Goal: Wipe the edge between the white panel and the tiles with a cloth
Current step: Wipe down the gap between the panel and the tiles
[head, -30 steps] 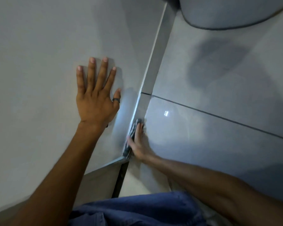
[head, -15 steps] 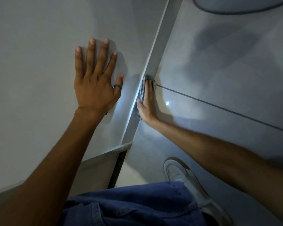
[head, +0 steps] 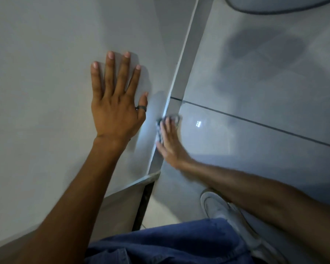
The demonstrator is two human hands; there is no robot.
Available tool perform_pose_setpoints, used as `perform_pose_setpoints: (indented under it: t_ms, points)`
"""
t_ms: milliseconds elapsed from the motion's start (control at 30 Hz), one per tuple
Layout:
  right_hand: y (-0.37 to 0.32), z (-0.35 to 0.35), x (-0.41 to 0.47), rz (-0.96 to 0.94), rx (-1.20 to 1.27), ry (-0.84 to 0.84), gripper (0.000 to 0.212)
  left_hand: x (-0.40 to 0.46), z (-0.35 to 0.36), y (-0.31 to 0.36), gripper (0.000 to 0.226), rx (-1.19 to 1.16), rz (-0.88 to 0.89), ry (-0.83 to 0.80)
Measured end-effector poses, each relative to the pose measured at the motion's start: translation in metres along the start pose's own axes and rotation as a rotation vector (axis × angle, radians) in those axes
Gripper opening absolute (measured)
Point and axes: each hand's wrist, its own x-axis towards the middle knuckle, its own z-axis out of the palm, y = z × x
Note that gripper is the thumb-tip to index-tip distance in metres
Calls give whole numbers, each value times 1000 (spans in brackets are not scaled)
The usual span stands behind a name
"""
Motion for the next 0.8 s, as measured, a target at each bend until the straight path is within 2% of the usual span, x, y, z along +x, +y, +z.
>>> perform_pose_setpoints:
  t_ms: [133,233,300,367,500,567,667,733,800]
  points:
    - [-27,-63,88,136,135,421,69,1,1,-1,70,-19,3,25]
    - [-22,-87,116,98,107,517,79,0,2,-1,69,-23,9,45]
    - [-20,-78,113,75,85,520,88,1,3,0,70,-22,4,37]
    - [-18,-48,85,102,108,434,85,1,2,2,70,-26,-6,17]
    - [4,36,-21,100,24,20,86,13,-2,7,71,-2,-11,6]
    - [19,53,-39,43,3,-72,84,24,-4,11,71,18,-4,-2]
    - [24,29,-12,-49,-63,-23,81,34,-3,13,71,49,14,-14]
    - [18,-2,26,-79,-65,121,77,35,-2,13,71,53,8,-15]
    - [8,-39,74,-21,5,314,78,36,0,14,71,54,0,-16]
